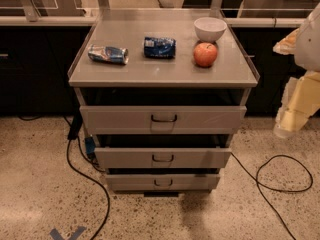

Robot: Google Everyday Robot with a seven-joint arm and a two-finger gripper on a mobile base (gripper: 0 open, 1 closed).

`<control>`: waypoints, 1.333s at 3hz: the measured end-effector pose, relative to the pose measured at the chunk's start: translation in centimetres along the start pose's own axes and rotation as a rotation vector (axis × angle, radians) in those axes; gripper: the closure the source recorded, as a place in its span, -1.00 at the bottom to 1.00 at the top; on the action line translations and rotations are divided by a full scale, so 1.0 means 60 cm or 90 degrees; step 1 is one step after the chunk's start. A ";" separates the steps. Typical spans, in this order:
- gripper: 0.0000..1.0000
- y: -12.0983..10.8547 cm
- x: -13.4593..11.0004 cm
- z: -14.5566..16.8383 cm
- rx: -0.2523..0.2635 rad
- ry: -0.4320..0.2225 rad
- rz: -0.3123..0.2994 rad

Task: Open top drawer

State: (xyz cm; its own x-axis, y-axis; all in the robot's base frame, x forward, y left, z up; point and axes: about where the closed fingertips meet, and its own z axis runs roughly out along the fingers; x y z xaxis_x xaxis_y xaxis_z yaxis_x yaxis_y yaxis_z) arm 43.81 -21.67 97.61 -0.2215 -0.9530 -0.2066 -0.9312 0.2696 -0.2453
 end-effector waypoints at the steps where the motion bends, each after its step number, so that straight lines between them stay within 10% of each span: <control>1: -1.00 0.000 0.000 0.000 0.000 0.000 0.000; 4: -1.00 -0.006 -0.032 0.134 -0.018 -0.071 -0.032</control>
Offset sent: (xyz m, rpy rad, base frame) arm 0.0136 0.0003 -0.0331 0.0469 -0.0085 0.0099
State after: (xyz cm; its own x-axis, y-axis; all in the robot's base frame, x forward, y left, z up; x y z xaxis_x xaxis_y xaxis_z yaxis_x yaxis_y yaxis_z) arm 46.91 -18.83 90.47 -0.1422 -0.9436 -0.2990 -0.9486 0.2163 -0.2312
